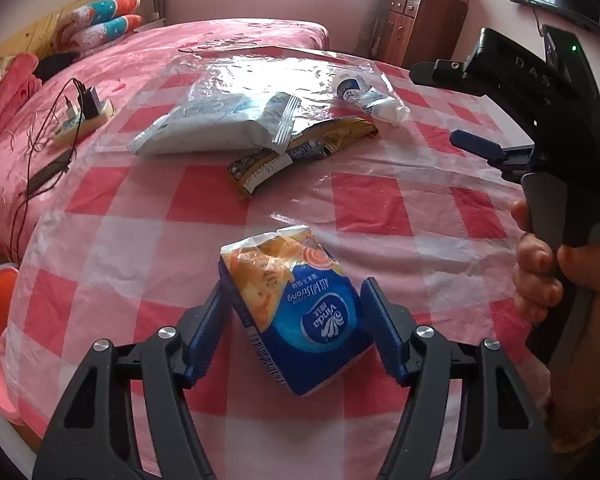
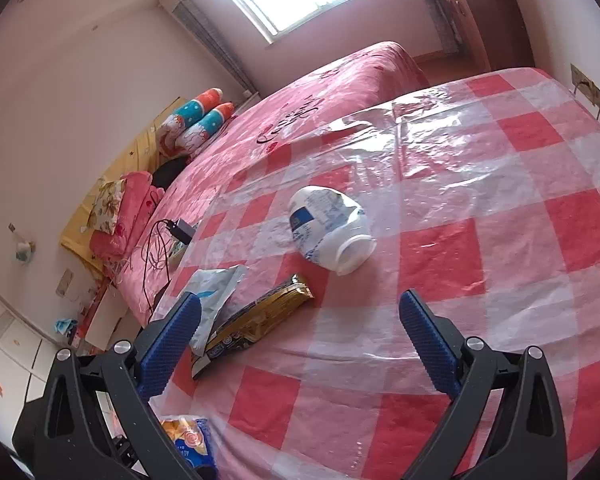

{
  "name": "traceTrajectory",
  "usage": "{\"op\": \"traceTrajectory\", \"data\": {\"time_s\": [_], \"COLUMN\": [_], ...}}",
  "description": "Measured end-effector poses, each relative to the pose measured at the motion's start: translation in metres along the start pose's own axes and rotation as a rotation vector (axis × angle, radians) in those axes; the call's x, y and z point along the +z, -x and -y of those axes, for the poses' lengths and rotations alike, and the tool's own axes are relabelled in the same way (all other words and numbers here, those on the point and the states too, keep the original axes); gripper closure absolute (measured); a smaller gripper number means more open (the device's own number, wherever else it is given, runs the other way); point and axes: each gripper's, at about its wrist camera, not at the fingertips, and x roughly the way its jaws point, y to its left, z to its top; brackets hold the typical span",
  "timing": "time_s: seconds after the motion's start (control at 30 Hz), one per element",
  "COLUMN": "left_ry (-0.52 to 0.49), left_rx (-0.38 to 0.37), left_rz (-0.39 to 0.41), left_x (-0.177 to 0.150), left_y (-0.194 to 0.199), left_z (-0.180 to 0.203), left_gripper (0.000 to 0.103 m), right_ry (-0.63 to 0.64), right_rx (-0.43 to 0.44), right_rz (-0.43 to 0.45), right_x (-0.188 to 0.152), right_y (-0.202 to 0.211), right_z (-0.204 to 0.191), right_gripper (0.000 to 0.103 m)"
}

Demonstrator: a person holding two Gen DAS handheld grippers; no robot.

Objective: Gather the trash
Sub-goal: 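Grasp the blue Vinda tissue pack with the left tool and lift it, then grasp the white milk bottle with the right tool and lift it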

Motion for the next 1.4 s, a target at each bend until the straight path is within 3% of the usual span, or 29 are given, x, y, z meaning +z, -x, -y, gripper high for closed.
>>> {"op": "traceTrajectory", "data": {"time_s": [0.03, 0.1, 0.47, 0.67, 0.83, 0.97, 1.4], "left_ry": [-0.001, -0.001, 0.009, 0.039, 0.063, 0.086, 0.170], "left_rx": [0.004, 0.006, -0.039, -0.098, -0.150, -0.177, -0.223], "left_rz": [0.004, 0.013, 0.046, 0.051, 0.055, 0.060, 0.087], "left_x": [0.001, 0.002, 0.009, 0.010, 0.010, 0.009, 0.012], "left_y": [0.000, -0.001, -0.004, -0.005, -0.005, -0.004, -0.003], "left_z": [0.000, -0.001, -0.010, -0.020, -0.030, -0.040, -0.084], "left_gripper": [0.041, 0.044, 0.063, 0.071, 0.074, 0.075, 0.079], "right_ry": [0.004, 0.008, 0.000, -0.009, -0.001, -0.002, 0.167], "right_rx": [0.001, 0.003, 0.029, 0.017, -0.052, -0.140, -0.308], "right_rz": [-0.001, -0.012, -0.071, -0.084, -0.059, -0.084, -0.117], "right_x": [0.000, -0.001, -0.009, -0.011, -0.009, -0.003, 0.029], "right_y": [-0.001, -0.002, -0.018, -0.024, -0.021, -0.026, -0.075], "right_z": [-0.001, -0.003, -0.009, -0.008, -0.008, -0.009, -0.019], "right_gripper": [0.007, 0.019, 0.037, 0.037, 0.037, 0.017, 0.017]}}
